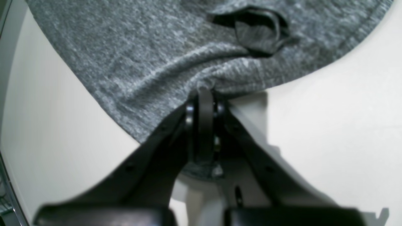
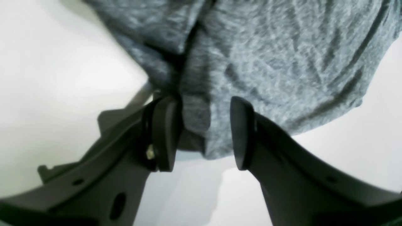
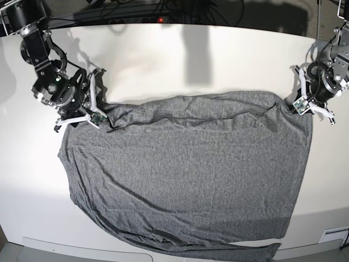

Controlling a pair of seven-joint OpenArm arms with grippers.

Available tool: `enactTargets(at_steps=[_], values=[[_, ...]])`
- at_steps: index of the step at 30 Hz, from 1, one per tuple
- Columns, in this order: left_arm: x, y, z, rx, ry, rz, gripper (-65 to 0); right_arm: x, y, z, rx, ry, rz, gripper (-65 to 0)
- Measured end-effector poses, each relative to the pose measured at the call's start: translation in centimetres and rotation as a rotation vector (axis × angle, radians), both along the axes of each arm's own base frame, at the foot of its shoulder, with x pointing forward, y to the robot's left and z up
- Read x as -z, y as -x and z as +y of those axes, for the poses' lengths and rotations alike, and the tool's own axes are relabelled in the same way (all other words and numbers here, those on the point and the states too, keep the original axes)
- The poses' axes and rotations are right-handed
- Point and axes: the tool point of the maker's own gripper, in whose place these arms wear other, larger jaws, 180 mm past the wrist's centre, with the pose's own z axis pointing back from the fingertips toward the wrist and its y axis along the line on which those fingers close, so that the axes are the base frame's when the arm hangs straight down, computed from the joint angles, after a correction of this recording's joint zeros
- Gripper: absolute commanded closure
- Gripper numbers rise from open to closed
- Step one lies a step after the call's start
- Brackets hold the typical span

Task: Fold the T-shirt properly
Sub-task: 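Lay the lifted shoulder edge down over the shirt body with both grippers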

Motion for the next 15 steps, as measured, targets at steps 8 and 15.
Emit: enactTargets(at_steps=[8, 15], values=[[-0.6, -0.2, -0.5, -0.092, 0.121, 0.017, 0.0, -0.1, -0.8, -1.1, 0.024, 0.035, 0.005, 0.0], [-3.0, 1.4, 1.8, -0.148, 0.190, 0.092, 0.0, -1.7, 0.0, -2.1, 0.050, 0.045, 0.057, 0.0]])
